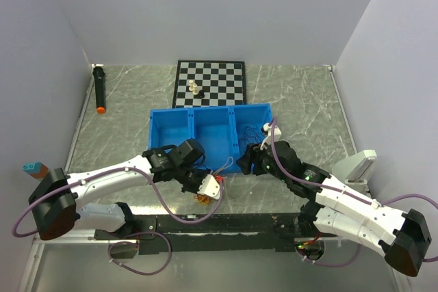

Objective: Untangle the cables

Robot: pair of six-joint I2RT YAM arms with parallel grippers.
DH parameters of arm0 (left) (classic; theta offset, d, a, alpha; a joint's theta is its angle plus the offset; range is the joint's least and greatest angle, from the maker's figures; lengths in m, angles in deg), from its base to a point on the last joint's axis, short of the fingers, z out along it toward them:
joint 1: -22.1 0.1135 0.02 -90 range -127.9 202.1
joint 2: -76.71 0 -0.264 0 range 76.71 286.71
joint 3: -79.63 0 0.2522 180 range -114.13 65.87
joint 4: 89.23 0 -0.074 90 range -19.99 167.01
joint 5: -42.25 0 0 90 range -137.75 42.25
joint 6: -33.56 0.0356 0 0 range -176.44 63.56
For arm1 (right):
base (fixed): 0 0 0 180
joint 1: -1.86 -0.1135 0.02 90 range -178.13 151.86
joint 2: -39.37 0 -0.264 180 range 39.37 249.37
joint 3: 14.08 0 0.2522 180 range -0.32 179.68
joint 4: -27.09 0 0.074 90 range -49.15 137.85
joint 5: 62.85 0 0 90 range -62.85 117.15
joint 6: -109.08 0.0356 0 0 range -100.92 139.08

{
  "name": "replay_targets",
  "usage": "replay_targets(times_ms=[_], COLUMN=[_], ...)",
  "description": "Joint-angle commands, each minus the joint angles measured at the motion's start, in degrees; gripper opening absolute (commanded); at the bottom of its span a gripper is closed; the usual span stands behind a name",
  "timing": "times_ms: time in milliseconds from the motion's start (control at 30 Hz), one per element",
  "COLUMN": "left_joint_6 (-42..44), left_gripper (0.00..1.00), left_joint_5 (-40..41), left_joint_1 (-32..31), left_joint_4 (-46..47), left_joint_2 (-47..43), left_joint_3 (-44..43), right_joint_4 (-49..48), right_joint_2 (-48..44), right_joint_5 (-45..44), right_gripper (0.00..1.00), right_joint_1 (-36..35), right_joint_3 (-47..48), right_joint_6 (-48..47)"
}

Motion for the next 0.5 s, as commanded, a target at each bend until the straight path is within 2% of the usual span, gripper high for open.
replay_targets(times_ms=[0, 167, 467], left_joint_6=[0.56, -0.14, -2.60], left_gripper=[0.01, 0.01, 0.01], left_joint_5=[3.53, 5.29, 4.86], left_joint_1=[-0.27, -0.27, -0.27], left_joint_4=[-1.34, -6.00, -16.98], left_joint_2=[-1.56, -3.67, -7.71], left_joint_3=[-2.99, -7.91, -22.50], right_joint_4=[-3.04, -4.36, -8.66], right_joint_2=[1.11, 3.48, 3.48], right_joint_5=[-0.42, 1.25, 7.21], right_gripper=[0.65, 0.65, 0.64], right_joint_1=[-0.48, -0.48, -0.75], right_joint_3=[0.74, 2.06, 0.83], right_joint_6=[-0.91, -1.27, -3.55])
